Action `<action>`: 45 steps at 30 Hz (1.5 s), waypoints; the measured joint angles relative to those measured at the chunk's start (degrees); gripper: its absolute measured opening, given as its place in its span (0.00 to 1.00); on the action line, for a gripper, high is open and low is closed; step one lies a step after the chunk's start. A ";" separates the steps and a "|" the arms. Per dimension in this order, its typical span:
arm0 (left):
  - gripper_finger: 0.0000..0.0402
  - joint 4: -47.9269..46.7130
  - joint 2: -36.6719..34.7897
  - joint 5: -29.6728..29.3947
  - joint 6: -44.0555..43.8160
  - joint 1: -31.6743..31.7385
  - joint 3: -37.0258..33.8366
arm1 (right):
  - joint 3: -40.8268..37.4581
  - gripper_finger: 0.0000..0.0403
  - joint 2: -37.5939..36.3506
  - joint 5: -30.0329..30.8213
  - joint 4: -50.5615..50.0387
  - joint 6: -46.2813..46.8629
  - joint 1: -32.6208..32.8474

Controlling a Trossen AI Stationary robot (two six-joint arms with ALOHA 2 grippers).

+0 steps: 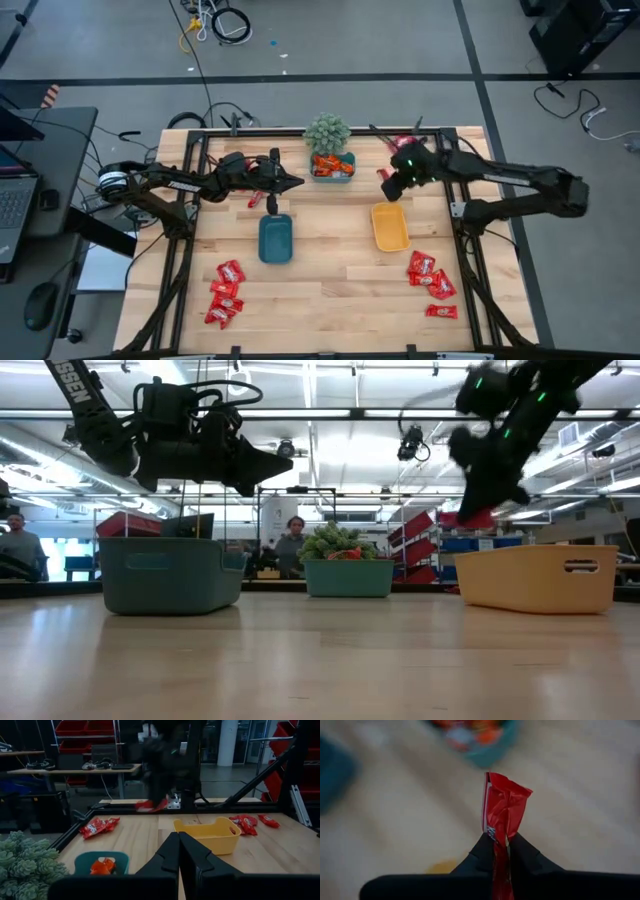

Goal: Sort candy
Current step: Put the red chocolate into the yellow bin

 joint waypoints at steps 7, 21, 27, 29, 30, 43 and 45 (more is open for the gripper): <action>0.01 0.01 0.00 0.00 -0.01 -0.01 0.00 | -0.10 0.07 -1.45 9.98 -9.38 26.94 21.86; 0.01 -0.29 0.00 -0.02 0.07 0.00 0.02 | -0.13 0.09 13.38 10.05 -5.83 45.52 32.73; 0.01 -0.50 0.02 -0.01 0.26 0.00 0.02 | -0.13 0.13 15.25 5.16 -1.03 41.30 32.26; 0.01 -0.52 0.02 -0.02 0.30 0.00 0.02 | -0.13 0.16 15.04 5.02 -0.54 39.82 31.92; 0.01 -0.52 0.02 0.00 0.85 0.00 0.02 | -0.13 0.18 14.91 5.03 -0.46 38.93 31.84; 0.01 -1.40 0.02 -0.02 1.68 0.00 0.02 | 1.75 0.58 10.91 4.61 -1.94 28.43 28.51; 0.01 -1.40 0.02 -0.02 1.62 0.00 0.02 | 4.19 0.61 9.23 7.32 -5.67 23.71 26.09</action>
